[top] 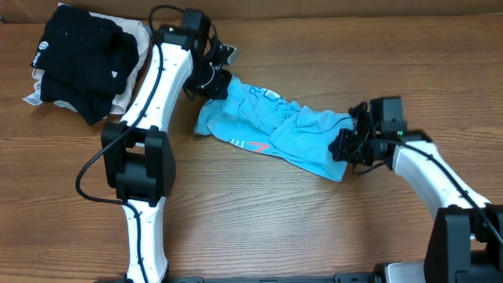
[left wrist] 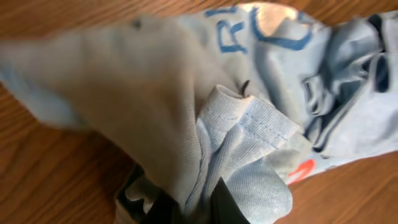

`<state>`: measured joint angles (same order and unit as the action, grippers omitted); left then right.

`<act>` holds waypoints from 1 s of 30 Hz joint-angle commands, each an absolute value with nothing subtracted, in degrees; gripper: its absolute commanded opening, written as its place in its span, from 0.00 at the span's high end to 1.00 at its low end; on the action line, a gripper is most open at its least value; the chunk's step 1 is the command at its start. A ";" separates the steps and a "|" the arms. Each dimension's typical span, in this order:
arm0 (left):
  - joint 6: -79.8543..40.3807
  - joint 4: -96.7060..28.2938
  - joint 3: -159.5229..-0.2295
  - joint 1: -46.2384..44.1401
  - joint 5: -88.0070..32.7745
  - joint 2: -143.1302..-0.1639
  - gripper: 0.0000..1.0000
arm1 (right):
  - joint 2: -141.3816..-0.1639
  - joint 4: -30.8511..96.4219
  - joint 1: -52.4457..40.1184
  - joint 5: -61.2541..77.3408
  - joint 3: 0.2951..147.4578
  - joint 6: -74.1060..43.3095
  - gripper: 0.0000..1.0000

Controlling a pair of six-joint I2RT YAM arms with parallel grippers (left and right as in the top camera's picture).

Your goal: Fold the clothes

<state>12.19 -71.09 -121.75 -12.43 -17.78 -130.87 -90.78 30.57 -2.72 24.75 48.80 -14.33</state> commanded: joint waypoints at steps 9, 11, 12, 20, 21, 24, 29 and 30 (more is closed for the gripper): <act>13.76 -78.35 -131.13 -17.41 -17.82 -131.02 0.96 | -99.74 21.37 -2.98 26.44 42.48 -18.31 0.96; 13.74 -80.03 -133.16 -19.03 -17.85 -131.02 0.96 | -100.82 20.93 -2.98 27.18 42.48 -18.31 0.96; 13.69 -80.97 -134.37 -20.12 -17.87 -131.02 0.96 | -101.01 20.82 -2.85 27.40 42.48 -18.33 0.96; 9.43 -81.19 -136.18 -30.70 -17.65 -131.04 0.96 | -101.01 20.75 -2.85 27.57 42.48 -18.33 0.96; 8.43 -80.82 -136.18 -31.79 -17.65 -131.04 0.96 | -101.01 20.75 -2.85 27.57 42.48 -18.33 0.96; 4.91 -78.52 -136.11 -35.64 -16.99 -131.13 0.96 | -101.01 20.80 -2.85 27.57 42.48 -18.31 0.96; -3.62 -74.98 -136.11 -39.11 -11.57 -132.07 0.96 | -101.01 21.06 -2.79 27.55 42.48 -18.33 0.96; -4.62 -74.67 -136.11 -39.35 -11.62 -132.55 0.96 | -101.01 21.06 -2.68 27.55 42.48 -18.33 0.96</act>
<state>1.85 -75.33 -135.00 -39.29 -14.28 -131.07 -98.43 20.29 -2.55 30.11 43.35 -18.02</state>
